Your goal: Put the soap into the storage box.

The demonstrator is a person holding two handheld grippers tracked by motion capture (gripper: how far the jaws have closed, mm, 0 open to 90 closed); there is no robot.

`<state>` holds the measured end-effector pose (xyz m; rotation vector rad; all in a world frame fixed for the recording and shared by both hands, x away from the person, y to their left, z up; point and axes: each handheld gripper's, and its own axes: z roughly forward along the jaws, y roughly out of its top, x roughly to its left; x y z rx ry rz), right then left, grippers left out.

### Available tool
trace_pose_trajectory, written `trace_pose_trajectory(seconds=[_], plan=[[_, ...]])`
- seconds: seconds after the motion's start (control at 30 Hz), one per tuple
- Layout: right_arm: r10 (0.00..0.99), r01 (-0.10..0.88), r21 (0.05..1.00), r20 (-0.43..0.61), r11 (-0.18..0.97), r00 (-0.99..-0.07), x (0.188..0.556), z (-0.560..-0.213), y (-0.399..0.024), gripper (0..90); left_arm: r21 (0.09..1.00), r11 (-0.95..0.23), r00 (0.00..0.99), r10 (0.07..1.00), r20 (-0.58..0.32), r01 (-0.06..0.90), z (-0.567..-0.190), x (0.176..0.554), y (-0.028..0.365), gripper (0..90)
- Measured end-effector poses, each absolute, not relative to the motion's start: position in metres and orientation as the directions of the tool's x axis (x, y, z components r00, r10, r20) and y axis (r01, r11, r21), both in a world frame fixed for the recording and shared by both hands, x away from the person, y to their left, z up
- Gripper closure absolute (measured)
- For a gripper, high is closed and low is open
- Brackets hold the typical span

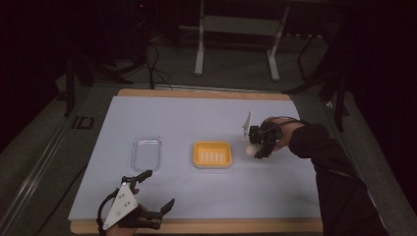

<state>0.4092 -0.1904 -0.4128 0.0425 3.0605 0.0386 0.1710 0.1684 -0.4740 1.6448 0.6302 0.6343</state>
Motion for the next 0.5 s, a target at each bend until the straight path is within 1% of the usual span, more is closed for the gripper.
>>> trace_pose_trajectory(seconds=[0.5], plan=[[0.015, 0.012, 0.027, -0.116, 1.0, -0.993, 0.413, -0.378, -0.161, 50.0, 0.988, -0.144, 0.707, 0.705, 0.059, 0.061, -0.474, 0.171, 0.169, 0.1]])
